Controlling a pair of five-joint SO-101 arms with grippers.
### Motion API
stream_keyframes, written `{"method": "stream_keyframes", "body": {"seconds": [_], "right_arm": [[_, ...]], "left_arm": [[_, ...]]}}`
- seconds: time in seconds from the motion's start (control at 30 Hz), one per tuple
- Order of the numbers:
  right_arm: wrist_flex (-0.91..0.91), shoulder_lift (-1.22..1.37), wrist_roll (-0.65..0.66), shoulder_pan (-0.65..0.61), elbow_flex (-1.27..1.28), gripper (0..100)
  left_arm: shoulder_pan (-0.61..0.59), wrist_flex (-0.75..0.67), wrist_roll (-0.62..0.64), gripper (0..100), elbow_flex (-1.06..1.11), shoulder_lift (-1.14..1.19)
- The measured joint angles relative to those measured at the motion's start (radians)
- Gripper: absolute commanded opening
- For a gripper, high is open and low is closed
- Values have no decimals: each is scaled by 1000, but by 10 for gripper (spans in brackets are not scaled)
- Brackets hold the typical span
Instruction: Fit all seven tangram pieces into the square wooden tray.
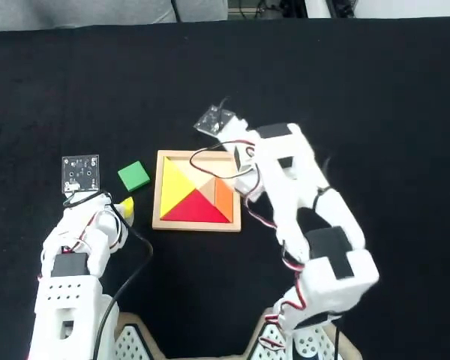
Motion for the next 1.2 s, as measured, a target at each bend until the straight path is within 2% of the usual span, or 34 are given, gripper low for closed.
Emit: {"method": "stream_keyframes", "body": {"seconds": [0.37, 0.7, 0.83, 0.97, 1.03, 1.13, 1.2], "right_arm": [[21, 143, -29, 0, -183, 15], [18, 143, -32, -94, -187, 14], [18, 138, -32, -89, -187, 14], [34, 43, -32, -17, -187, 18], [29, -11, -32, 11, -169, 41], [-15, -23, -32, 15, -101, 148], [-23, -21, -32, 14, -89, 149]], "left_arm": [[20, 0, 0, 223, 0, 0], [29, 0, 0, 223, 0, 0], [29, 0, 0, 223, 0, 0], [29, 0, 0, 223, 0, 0], [29, 0, 0, 223, 0, 0], [29, 0, 0, 223, 0, 0], [29, 0, 0, 223, 0, 0]]}}
